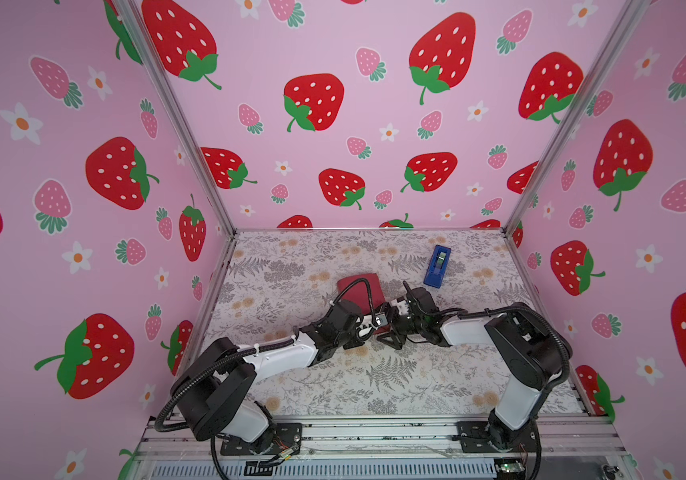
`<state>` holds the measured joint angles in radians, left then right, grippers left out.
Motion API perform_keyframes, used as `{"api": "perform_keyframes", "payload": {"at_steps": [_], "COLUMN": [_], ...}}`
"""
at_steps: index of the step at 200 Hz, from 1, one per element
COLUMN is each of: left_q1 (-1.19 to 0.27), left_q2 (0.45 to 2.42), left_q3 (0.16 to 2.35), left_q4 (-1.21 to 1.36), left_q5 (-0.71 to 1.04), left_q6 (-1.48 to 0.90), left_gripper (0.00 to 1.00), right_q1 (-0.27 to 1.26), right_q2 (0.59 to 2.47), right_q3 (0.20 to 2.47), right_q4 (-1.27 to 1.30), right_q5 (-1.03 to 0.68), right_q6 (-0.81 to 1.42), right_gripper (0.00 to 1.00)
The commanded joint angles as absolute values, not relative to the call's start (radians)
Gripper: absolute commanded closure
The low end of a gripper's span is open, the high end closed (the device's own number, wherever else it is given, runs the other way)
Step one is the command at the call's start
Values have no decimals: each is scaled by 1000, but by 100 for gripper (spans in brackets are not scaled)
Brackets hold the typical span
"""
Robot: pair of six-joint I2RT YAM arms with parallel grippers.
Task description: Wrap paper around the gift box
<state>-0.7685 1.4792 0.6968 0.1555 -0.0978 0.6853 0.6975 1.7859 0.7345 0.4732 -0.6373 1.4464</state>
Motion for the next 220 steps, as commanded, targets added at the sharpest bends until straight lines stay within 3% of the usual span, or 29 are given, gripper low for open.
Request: {"api": "perform_keyframes", "payload": {"at_steps": [1,138,220], "left_q1": [-778,-779,-778], "left_q2": [1511,1514,1517], "left_q3": [682,689,691], "left_q4": [8,0,-5], "left_q5": [-55,-48,-48], "left_q6": [698,701,704], "left_gripper": [71,73,73], "right_q1": [689,666,667], "right_q2": [1788,1835,1763], "right_q3": [701,695,708], "right_q4": [438,467,276], "right_q5": [-568,-571,-465], "right_q6": [1470,1589,1606], "right_gripper": [0,0,0]}}
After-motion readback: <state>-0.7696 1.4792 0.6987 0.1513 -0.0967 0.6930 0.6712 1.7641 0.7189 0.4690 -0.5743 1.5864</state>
